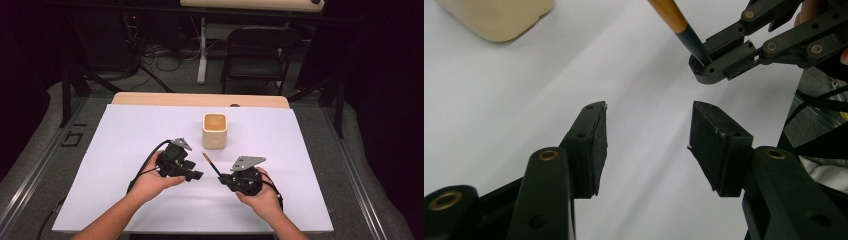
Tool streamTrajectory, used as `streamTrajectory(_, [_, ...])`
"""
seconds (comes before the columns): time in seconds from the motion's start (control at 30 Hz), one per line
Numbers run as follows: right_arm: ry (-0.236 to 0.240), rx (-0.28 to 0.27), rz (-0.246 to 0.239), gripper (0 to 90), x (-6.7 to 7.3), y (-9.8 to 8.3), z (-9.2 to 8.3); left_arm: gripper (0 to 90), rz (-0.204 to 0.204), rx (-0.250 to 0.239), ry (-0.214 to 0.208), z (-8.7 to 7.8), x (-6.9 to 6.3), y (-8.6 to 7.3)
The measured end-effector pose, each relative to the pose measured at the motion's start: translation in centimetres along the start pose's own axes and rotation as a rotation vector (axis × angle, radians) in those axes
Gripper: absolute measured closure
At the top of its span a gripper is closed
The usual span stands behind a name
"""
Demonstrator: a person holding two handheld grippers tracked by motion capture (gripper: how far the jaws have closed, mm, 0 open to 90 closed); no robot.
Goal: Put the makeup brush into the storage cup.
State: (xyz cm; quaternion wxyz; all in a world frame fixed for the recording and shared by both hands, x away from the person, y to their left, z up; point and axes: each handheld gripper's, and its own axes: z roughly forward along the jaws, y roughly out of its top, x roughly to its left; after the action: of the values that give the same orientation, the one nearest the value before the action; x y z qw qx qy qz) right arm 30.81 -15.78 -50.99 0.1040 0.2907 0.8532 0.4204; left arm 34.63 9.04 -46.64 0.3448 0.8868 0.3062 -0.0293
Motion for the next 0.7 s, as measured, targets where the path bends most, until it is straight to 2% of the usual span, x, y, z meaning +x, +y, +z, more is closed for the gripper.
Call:
streamTrajectory(0.47, [0.098,-0.087,0.187,84.7,-0.8,-0.3,0.5,51.0,-0.052,-0.08,-0.033,-0.1,0.5,-0.3])
streamTrajectory(0.7, [0.119,-0.122,0.241,84.7,-0.6,-0.7,1.0,53.4,-0.088,-0.136,-0.062,-0.1,0.8,-0.6])
